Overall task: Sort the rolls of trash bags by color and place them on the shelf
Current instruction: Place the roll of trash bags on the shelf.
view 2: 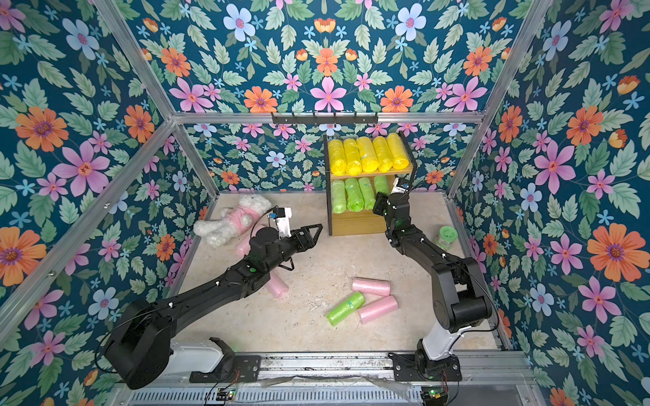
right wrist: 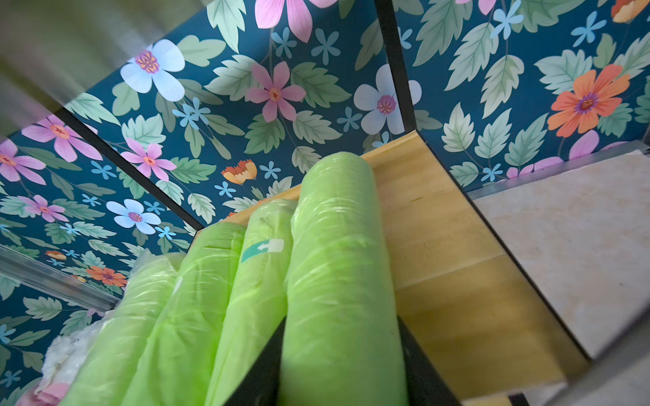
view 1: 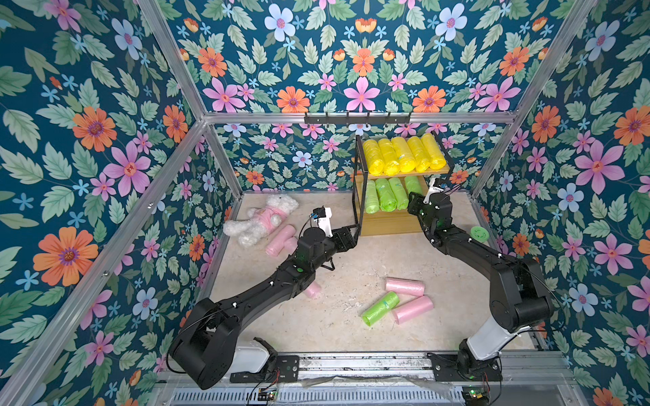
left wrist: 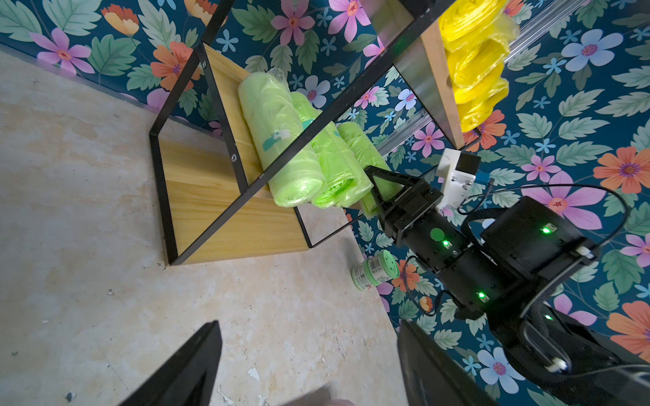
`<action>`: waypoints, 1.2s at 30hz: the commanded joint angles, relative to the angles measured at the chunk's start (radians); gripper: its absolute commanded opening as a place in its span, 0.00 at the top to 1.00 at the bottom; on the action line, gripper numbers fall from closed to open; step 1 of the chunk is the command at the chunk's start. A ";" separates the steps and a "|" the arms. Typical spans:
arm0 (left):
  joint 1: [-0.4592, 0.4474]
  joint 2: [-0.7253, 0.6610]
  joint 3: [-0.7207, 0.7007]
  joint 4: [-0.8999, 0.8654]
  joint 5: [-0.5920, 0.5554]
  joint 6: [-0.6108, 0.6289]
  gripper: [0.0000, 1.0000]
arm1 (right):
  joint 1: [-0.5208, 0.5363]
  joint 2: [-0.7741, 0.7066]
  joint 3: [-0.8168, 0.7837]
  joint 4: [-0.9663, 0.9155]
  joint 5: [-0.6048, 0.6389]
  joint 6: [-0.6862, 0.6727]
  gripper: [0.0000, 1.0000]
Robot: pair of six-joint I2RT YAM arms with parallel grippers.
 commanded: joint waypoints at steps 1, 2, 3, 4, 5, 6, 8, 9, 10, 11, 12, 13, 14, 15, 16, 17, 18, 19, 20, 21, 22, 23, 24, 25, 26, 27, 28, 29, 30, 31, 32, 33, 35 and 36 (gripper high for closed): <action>0.001 0.008 -0.004 0.027 0.021 -0.007 0.16 | 0.000 0.016 0.019 0.050 0.000 -0.022 0.56; 0.001 0.009 -0.005 0.028 0.021 -0.010 0.16 | 0.000 0.020 0.024 0.047 -0.001 -0.024 0.56; 0.001 0.013 -0.008 0.031 0.022 -0.015 0.17 | 0.000 0.026 0.027 0.044 -0.001 -0.027 0.55; 0.000 0.014 -0.010 0.035 0.024 -0.019 0.17 | 0.000 0.029 0.029 0.045 0.000 -0.029 0.55; 0.001 0.015 -0.011 0.038 0.024 -0.022 0.17 | 0.000 0.031 0.029 0.044 -0.002 -0.033 0.54; 0.000 0.016 -0.011 0.038 0.027 -0.023 0.17 | 0.000 0.029 0.029 0.043 -0.002 -0.035 0.53; 0.000 0.016 -0.011 0.038 0.026 -0.024 0.17 | 0.000 0.024 0.019 0.047 -0.011 -0.037 0.50; 0.000 0.017 -0.013 0.038 0.024 -0.023 0.17 | 0.000 0.020 0.014 0.051 -0.013 -0.038 0.49; 0.001 0.017 -0.013 0.038 0.024 -0.023 0.17 | -0.001 0.015 0.008 0.054 -0.015 -0.038 0.48; 0.001 0.018 -0.011 0.038 0.022 -0.022 0.17 | -0.001 0.010 0.002 0.055 -0.016 -0.040 0.47; 0.001 0.018 -0.011 0.039 0.024 -0.022 0.17 | -0.002 0.004 -0.003 0.056 -0.017 -0.044 0.45; 0.000 0.020 -0.011 0.039 0.025 -0.023 0.17 | -0.002 -0.003 -0.008 0.054 -0.018 -0.046 0.44; 0.001 0.022 -0.010 0.039 0.027 -0.022 0.17 | -0.002 -0.011 -0.014 0.054 -0.019 -0.049 0.43; 0.001 0.024 -0.009 0.039 0.027 -0.022 0.17 | -0.002 -0.017 -0.018 0.055 -0.020 -0.050 0.42; 0.000 0.023 -0.010 0.039 0.028 -0.023 0.17 | -0.003 -0.026 -0.026 0.056 -0.022 -0.050 0.41; 0.001 0.024 -0.010 0.041 0.027 -0.022 0.17 | -0.003 -0.031 -0.032 0.056 -0.026 -0.051 0.40; 0.001 0.024 -0.010 0.041 0.028 -0.023 0.17 | -0.004 -0.032 -0.038 0.056 -0.030 -0.050 0.39; 0.000 0.025 -0.010 0.042 0.027 -0.022 0.17 | -0.005 -0.031 -0.045 0.055 -0.034 -0.050 0.37; 0.001 0.024 -0.010 0.042 0.027 -0.022 0.17 | -0.005 -0.070 -0.055 0.058 -0.037 -0.049 0.36; 0.001 0.025 -0.010 0.042 0.027 -0.023 0.17 | -0.006 -0.077 -0.063 0.060 -0.041 -0.047 0.35; 0.001 0.023 -0.011 0.042 0.028 -0.022 0.17 | -0.006 -0.085 -0.073 0.061 -0.045 -0.045 0.34; 0.001 0.025 -0.009 0.042 0.027 -0.022 0.17 | -0.006 -0.091 -0.081 0.062 -0.050 -0.043 0.34; 0.001 0.023 -0.010 0.042 0.027 -0.021 0.17 | -0.008 -0.100 -0.091 0.066 -0.054 -0.041 0.33; 0.001 0.023 -0.010 0.042 0.028 -0.021 0.17 | -0.008 -0.109 -0.101 0.069 -0.054 -0.040 0.33; 0.001 0.023 -0.010 0.041 0.028 -0.021 0.17 | -0.008 -0.116 -0.109 0.072 -0.054 -0.039 0.32; 0.000 0.023 -0.010 0.042 0.026 -0.020 0.17 | -0.008 -0.122 -0.118 0.075 -0.054 -0.037 0.33; 0.000 0.024 -0.010 0.042 0.028 -0.022 0.17 | -0.009 -0.127 -0.126 0.083 -0.058 -0.038 0.33; 0.001 0.025 -0.011 0.042 0.028 -0.020 0.17 | -0.009 -0.127 -0.129 0.087 -0.060 -0.038 0.34; 0.001 0.026 -0.011 0.042 0.028 -0.020 0.17 | -0.010 -0.127 -0.128 0.085 -0.060 -0.038 0.35; 0.001 0.026 -0.009 0.042 0.028 -0.022 0.17 | -0.012 -0.122 -0.125 0.081 -0.062 -0.040 0.36; 0.000 0.026 -0.011 0.042 0.028 -0.023 0.17 | -0.013 -0.118 -0.123 0.079 -0.062 -0.040 0.37; 0.001 0.026 -0.011 0.042 0.030 -0.023 0.17 | -0.015 -0.113 -0.122 0.077 -0.062 -0.040 0.37; 0.001 0.023 -0.012 0.043 0.030 -0.024 0.17 | -0.020 -0.105 -0.117 0.080 -0.065 -0.040 0.40; 0.000 0.022 -0.011 0.041 0.028 -0.022 0.17 | -0.022 -0.099 -0.113 0.080 -0.067 -0.041 0.41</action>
